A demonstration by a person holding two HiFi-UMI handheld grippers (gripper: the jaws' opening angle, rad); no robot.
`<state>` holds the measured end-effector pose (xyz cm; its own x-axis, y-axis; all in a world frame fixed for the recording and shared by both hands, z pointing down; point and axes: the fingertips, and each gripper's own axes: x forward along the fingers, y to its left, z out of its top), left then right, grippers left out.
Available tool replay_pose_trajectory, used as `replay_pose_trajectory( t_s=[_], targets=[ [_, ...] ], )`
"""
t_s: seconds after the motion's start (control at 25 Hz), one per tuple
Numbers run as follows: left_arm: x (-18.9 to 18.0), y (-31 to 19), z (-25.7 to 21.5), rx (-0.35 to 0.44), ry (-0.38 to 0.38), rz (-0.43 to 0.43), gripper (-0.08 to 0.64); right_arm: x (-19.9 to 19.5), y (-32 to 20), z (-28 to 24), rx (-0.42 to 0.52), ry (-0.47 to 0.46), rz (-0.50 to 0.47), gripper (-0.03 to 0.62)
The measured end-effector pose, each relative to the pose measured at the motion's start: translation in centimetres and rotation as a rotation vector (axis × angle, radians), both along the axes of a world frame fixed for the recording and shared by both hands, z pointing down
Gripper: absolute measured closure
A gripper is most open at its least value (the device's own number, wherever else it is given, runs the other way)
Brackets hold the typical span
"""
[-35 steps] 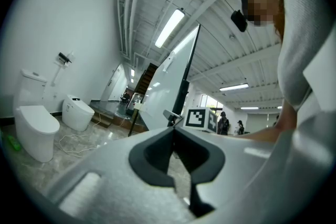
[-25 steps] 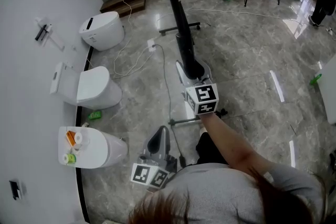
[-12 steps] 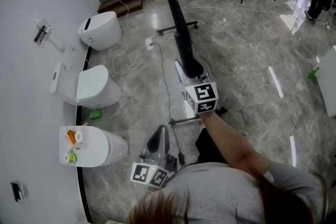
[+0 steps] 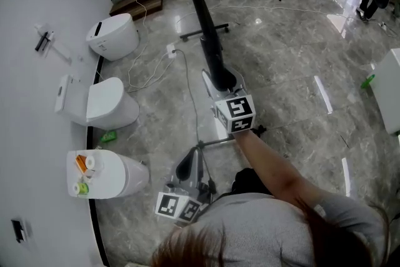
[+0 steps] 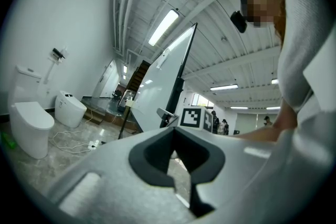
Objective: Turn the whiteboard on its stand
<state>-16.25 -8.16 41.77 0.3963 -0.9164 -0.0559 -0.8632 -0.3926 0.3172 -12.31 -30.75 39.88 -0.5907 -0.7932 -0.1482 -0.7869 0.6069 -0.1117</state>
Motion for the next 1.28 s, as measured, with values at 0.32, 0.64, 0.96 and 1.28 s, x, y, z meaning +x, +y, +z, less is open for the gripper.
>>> replay_pose_trajectory(
  t_s=[0.32, 0.64, 0.96, 1.28],
  targets=[
    [1.6, 0.2, 0.4, -0.016, -0.021, 0.04, 0.563, 0.0, 0.5, 0.0, 0.003, 0.02, -0.001, 0.417],
    [2.9, 1.1, 0.2, -0.019, -0.012, 0.049, 0.563, 0.3, 2.9, 0.1, 0.005, 0.015, -0.018, 0.414],
    [4.2, 2.8, 0.2, -0.013, -0.003, 0.05, 0.563, 0.9, 6.1, 0.3, 0.004, -0.001, -0.035, 0.401],
    [4.9, 4.3, -1.0, -0.005, 0.012, 0.044, 0.564, 1.4, 8.2, -0.4, -0.002, -0.002, -0.042, 0.399]
  ],
)
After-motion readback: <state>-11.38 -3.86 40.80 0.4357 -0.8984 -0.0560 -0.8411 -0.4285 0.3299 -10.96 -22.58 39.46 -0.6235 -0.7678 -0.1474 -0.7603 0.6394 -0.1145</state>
